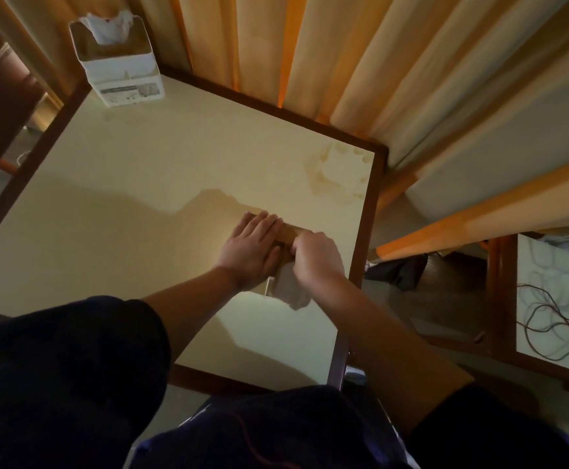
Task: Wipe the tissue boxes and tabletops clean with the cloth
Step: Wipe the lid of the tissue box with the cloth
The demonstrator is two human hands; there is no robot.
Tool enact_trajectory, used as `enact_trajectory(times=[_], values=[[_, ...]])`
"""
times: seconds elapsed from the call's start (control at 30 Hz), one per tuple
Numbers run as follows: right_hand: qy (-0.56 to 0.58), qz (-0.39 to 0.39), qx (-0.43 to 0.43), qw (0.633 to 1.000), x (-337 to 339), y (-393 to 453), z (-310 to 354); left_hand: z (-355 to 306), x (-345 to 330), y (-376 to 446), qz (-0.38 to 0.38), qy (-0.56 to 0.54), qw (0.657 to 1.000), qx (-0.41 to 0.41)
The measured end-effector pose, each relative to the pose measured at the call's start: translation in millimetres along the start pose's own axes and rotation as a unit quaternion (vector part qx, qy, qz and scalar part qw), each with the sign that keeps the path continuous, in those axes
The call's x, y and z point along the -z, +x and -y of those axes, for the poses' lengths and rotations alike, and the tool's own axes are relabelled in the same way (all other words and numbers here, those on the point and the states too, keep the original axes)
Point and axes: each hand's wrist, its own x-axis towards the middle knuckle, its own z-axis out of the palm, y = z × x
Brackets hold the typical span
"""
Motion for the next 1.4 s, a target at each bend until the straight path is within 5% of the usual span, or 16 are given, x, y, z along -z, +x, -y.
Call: enact_trajectory(times=[0.43,0.93,1.4], values=[[-0.003,-0.008,0.041,0.999,-7.1,4.6,-3.1,-1.1,-5.0,0.6,-0.046,0.012,0.999,-0.001],[0.033,0.098,0.084,0.991,-14.8,-35.9,-13.2,1.9,-9.5,0.8,-0.047,-0.008,0.999,-0.004],[-0.046,-0.003,0.013,0.999,15.7,28.3,4.4,3.6,-13.4,2.7,-0.064,0.027,0.997,-0.024]])
